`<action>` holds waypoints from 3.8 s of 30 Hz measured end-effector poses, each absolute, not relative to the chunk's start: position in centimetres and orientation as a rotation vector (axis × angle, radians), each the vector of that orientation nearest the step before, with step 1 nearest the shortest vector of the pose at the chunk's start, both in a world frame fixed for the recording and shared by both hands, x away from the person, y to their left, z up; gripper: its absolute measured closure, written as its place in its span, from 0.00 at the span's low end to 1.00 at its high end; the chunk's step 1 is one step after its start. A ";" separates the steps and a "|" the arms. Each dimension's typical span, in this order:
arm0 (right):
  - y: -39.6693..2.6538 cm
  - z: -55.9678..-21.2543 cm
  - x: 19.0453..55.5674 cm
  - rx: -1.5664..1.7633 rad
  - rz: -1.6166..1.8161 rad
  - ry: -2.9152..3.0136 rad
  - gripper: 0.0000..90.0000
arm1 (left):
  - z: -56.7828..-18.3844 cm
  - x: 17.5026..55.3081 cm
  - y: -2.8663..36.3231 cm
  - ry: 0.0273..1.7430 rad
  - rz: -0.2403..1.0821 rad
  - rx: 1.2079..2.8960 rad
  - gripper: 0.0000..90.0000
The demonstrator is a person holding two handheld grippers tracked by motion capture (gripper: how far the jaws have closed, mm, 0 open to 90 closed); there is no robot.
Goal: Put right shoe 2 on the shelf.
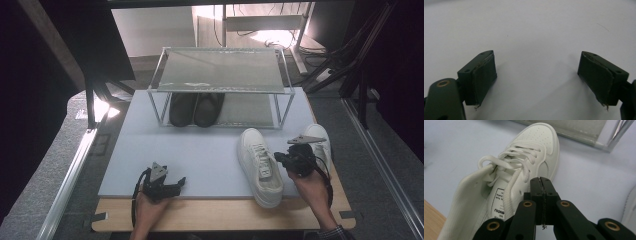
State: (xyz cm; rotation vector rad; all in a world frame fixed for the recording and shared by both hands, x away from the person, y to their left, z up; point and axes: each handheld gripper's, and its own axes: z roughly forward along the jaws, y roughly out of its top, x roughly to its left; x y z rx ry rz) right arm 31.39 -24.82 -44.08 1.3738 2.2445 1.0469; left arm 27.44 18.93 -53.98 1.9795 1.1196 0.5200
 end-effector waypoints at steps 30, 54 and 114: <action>-20.1 -45.2 32.7 1.320 1.129 2.340 1.00 | -54.0 27.4 18.9 1.120 0.520 1.979 0.16; -20.8 -43.7 30.9 1.238 1.195 2.405 0.79 | -54.0 27.4 18.9 1.120 0.521 1.979 0.16; -20.8 -44.8 33.0 1.403 1.148 2.544 0.91 | -54.0 27.4 18.9 1.120 0.519 1.979 0.16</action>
